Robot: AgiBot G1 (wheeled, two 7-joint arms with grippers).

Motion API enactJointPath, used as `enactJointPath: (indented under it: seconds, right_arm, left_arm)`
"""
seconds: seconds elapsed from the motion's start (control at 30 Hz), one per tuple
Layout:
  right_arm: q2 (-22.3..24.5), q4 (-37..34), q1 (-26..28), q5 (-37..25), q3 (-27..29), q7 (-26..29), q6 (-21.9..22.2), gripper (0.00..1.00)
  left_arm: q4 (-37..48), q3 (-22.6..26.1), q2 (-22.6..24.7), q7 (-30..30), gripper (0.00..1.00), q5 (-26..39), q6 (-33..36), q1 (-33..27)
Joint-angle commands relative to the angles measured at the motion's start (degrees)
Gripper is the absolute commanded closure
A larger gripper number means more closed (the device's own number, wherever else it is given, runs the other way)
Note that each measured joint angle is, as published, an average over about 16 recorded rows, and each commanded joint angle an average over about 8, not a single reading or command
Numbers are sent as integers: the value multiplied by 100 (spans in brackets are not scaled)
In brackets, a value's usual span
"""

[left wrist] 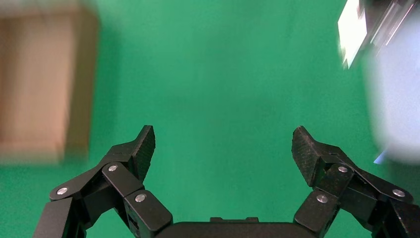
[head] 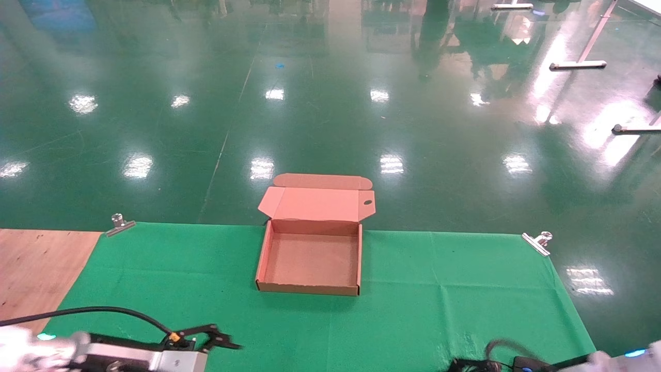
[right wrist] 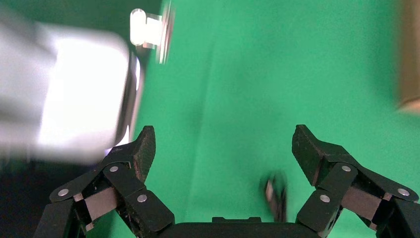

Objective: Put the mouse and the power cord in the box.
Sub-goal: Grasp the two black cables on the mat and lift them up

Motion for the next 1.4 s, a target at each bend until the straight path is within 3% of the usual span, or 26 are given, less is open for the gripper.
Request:
enactJointPath:
  seconds: [0.03,0.2,0.37,0.63,0.93,0.97,1.0,1.2,1.23,1.27,1.4]
  right_arm:
    - [-190,-108,200,-636,-310,-183,-16,0]
    - [-656,-800,526,-1720,-792,-746,268,0]
    - [-1075,-1774,702,-2250,-995,-1377,780,0]
    - [-1718,-3490,989,-2301,-989,-2377,1465,0]
    - [-2262,-5014,1286,-2072,-863,-3162,1793,0]
    - [-2300,-5142,1310,-2043,-844,-3227,1825,4]
    - [-2331,-5255,1332,-2014,-825,-3287,1852,14]
    - [-2470,-5786,1459,-1917,-762,-3632,1957,89]
    - [-2486,-5855,1478,-1906,-755,-3679,1963,98]
    - [-2501,-5919,1496,-1896,-748,-3723,1968,100]
    - [-2553,-6132,1553,-1874,-735,-3870,1979,100]
  left_arm:
    - [141,266,130,84,0,815,-198,-153]
    - [934,507,431,272,0,1615,-580,-443]
    - [1896,652,649,597,0,2066,-852,-727]
    - [3351,732,840,1186,0,2332,-1236,-1050]
    - [4413,676,963,1770,0,2272,-1497,-1276]
    - [4500,655,973,1819,6,2238,-1516,-1288]
    - [4576,633,981,1868,18,2200,-1534,-1298]
    - [4953,518,1015,2160,93,2016,-1609,-1387]
    - [5003,510,1021,2208,100,2002,-1610,-1406]
    - [5051,507,1028,2254,100,1995,-1607,-1426]
    - [5233,490,1036,2395,100,1968,-1604,-1503]
